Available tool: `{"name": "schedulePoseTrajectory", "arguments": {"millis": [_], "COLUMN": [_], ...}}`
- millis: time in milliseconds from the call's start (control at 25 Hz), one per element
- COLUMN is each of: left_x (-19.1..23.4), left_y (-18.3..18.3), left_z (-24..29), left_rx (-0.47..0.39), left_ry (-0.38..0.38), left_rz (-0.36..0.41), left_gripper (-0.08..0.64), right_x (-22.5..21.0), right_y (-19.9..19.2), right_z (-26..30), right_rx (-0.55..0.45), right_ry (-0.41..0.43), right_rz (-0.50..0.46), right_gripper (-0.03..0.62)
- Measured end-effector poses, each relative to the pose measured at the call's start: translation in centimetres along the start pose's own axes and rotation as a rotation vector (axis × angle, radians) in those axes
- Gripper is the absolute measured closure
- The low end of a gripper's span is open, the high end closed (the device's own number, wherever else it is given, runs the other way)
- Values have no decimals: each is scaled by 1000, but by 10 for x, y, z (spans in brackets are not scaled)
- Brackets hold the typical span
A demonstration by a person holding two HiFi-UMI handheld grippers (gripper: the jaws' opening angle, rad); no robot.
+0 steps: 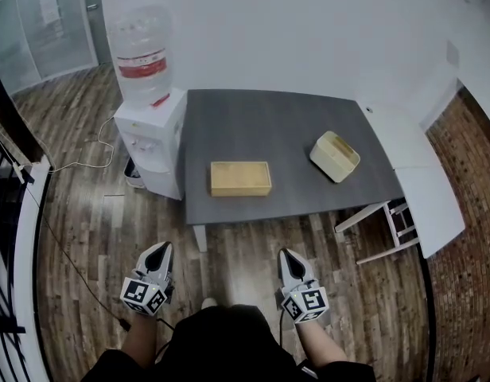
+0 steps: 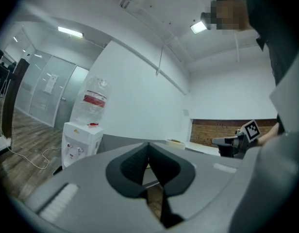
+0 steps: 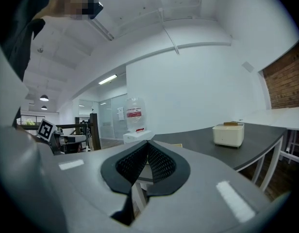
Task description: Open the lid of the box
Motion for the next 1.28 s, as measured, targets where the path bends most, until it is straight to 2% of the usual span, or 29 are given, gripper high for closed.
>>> {"name": "schedulePoseTrajectory", "arguments": {"millis": [360,600,800,1120,1280], "left_x": [18,26,38,49,53], "left_y": [0,3,4,10,10], "left_z": [40,68,98,152,167], "left_rx": [0,10,18,21,40], "left_ry": [5,49,85,116,139], "left_rz": [21,-6,5,8,13], "left_gripper": [560,560,560,560,560], "right_x": [-26,-48,-66,-110,-119], "right_y": [11,27,45,64,66], "right_z": [47,90,129,176,199], "right_rx": [12,31,31,40,59], "right_ry": [5,37,82,86,115], "right_rz": [23,18,7,39,52], "right_gripper": [589,589,589,589,589]}}
Point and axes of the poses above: the fingertips, and each gripper's own axes: z forward along the fingers, x to its left, y out of its top, the point moved 7 cm from there along -z, backward along the fingers, and after that the axes turned 13 degrees about z, right-handed, at the moved point
